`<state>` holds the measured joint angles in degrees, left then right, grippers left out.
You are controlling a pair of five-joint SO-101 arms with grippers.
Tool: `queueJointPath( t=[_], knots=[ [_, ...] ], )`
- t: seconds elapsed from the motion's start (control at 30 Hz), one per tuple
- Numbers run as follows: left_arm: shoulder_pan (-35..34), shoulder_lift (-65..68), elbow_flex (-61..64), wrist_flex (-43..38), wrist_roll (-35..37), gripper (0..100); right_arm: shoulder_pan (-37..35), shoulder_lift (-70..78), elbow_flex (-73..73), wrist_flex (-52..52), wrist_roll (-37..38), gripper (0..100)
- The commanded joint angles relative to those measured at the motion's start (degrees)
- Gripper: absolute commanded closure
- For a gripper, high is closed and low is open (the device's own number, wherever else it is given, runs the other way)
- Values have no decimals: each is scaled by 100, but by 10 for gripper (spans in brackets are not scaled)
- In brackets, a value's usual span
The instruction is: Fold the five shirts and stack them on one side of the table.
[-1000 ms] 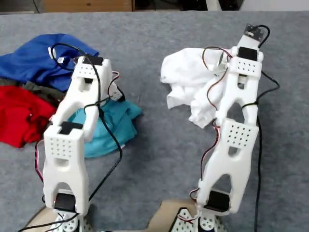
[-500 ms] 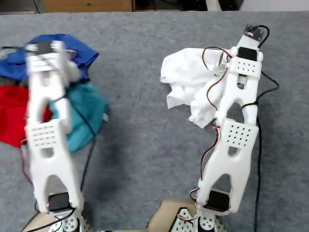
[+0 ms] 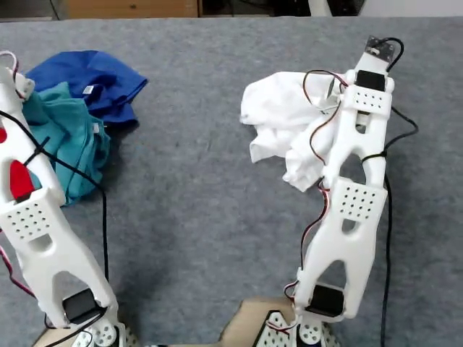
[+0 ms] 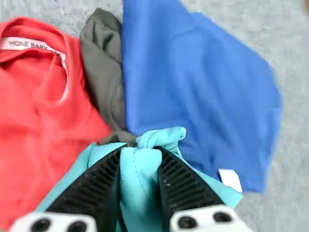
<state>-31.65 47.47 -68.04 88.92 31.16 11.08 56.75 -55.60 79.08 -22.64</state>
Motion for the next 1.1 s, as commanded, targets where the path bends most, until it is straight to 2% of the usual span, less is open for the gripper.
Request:
queueJointPath(
  t=[0.0,0.1,0.17,0.43,0.63,0.73,0.9,1.0,1.07],
  knots=[
    [-97,136,-114,-325,18,967,-92,-48,-251,-97,-18,940],
    [-237,180,-545,-185,44,870,-92,-48,-251,-97,-18,940],
    [-404,180,-914,0,308,818,-92,-48,-251,-97,-18,940],
    [-870,180,-2567,1002,510,694,-163,-48,-251,-105,-18,940],
    [-633,-347,-2725,1204,-422,694,-163,-48,-251,-105,-18,940],
    [-422,-769,-2532,1204,-457,747,-154,-48,-259,-105,-18,940],
    [70,-1086,-2171,1204,-475,921,-154,-48,-259,-105,-18,940],
    [448,-1103,-1802,1204,-888,981,-154,-48,-268,-105,-18,940],
    [738,-1138,-1415,1204,-1143,981,-154,-48,-268,-105,-18,940]
  ],
)
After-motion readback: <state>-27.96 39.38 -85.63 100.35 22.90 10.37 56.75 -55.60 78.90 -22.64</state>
